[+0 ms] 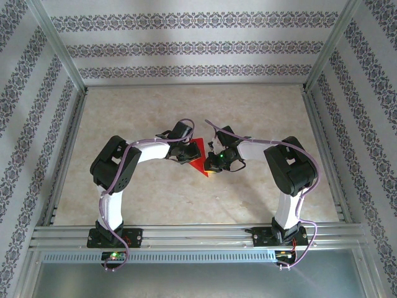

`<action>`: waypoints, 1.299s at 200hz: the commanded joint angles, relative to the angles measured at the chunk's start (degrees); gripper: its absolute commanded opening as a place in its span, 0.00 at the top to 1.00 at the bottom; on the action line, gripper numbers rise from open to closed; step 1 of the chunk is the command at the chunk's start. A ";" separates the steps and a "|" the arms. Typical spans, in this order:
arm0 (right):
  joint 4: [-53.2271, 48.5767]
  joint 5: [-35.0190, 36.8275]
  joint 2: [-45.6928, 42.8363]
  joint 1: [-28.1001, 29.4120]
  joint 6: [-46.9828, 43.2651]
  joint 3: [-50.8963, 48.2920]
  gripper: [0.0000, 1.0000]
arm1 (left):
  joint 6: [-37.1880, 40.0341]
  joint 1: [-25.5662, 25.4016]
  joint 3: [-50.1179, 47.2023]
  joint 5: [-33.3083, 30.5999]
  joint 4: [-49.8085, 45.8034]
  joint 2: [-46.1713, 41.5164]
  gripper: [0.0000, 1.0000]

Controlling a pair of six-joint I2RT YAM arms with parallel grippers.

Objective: Fold a paper plane with a square sheet of paper (pick it up from the middle)
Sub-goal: Fourth fold the wing at the center of the table.

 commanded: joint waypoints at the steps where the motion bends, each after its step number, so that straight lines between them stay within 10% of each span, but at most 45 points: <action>1: -5.70 8.79 4.84 -0.30 -1.23 -3.05 0.93 | 0.69 2.38 1.14 -3.70 -2.86 1.66 0.89; 260: -7.34 9.58 5.53 -0.04 -2.33 -5.13 0.93 | 8.86 14.29 12.76 -4.68 -8.74 7.09 0.89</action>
